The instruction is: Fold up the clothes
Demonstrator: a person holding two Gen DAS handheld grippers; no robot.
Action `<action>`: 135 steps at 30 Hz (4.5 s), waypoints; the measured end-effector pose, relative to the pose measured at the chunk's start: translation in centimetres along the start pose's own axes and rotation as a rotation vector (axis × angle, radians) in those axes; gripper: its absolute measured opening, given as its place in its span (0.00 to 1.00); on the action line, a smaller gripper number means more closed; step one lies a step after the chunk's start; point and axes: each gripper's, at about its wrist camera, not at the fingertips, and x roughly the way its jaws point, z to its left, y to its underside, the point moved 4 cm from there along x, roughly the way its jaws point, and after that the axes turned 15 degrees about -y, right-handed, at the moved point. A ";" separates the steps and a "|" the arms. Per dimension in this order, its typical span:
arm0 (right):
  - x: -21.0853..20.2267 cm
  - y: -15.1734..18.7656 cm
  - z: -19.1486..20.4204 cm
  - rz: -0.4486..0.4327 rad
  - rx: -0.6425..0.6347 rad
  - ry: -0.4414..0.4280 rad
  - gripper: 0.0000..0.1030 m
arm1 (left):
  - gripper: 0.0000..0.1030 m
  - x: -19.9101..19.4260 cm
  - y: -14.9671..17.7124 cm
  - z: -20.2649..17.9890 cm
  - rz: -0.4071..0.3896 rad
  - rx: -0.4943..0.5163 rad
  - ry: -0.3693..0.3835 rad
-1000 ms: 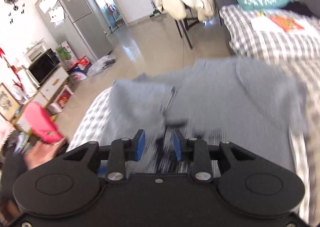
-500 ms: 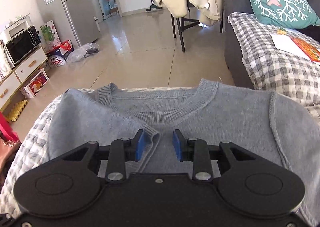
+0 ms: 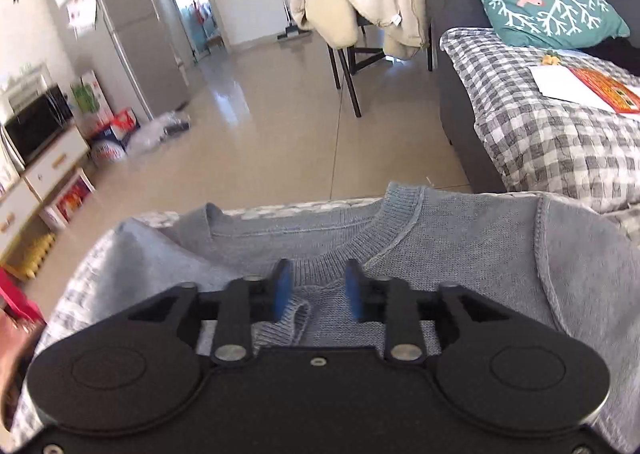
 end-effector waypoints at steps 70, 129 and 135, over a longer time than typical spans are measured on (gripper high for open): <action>-28.6 21.3 0.1 0.081 0.107 0.169 0.35 | 0.72 11.1 -15.0 -17.5 -0.090 0.355 -0.101; -26.5 17.2 4.3 0.113 -0.082 0.034 0.40 | 0.56 7.0 -12.8 -4.6 -0.014 0.062 -0.223; -27.3 18.2 1.9 0.175 -0.083 0.094 0.40 | 0.50 10.7 -13.5 -8.1 -0.006 0.315 -0.234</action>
